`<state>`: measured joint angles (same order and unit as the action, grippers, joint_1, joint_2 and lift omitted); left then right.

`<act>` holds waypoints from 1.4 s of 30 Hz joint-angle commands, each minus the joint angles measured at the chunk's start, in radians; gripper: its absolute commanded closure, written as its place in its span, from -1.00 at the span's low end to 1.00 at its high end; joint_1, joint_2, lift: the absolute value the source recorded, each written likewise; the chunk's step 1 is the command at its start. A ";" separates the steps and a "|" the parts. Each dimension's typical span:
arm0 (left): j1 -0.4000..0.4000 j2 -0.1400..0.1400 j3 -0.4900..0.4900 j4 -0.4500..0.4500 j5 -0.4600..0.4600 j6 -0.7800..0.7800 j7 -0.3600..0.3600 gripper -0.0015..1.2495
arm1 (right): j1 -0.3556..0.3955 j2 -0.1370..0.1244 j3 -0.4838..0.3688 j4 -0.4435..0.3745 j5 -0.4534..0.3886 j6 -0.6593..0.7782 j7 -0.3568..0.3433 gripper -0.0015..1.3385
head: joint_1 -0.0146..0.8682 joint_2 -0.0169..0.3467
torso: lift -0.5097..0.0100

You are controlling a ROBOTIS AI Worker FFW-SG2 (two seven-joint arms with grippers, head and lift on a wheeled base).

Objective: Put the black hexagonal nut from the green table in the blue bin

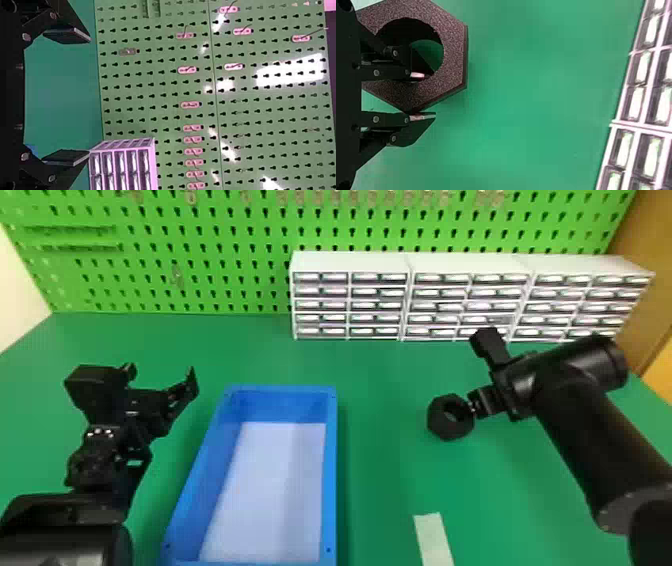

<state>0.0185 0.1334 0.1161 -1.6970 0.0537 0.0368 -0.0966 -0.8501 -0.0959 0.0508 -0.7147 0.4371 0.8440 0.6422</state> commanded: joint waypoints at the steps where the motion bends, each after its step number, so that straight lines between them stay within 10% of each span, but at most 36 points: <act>1: 0.001 0.000 0.004 -0.003 0.000 0.000 0.000 -0.60 | 0.020 -0.001 -0.005 -0.098 0.009 0.036 0.020 0.44 | 0.59 -0.62 | 0.59; 24: 0.005 0.000 0.008 -0.004 -0.001 0.000 0.000 -0.60 | 0.171 -0.001 -0.077 -0.583 -0.012 0.190 0.094 0.44 | 0.59 -0.62 | 0.59; 42: 0.009 0.000 0.013 -0.009 -0.001 0.000 0.000 -0.60 | 0.306 0.050 -0.250 -0.761 -0.291 0.043 0.093 0.44 | 0.59 -0.62 | 0.59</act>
<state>0.0276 0.1334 0.1287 -1.7056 0.0530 0.0368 -0.0973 -0.5695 -0.0497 -0.1784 -1.4546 0.2114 0.9271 0.7349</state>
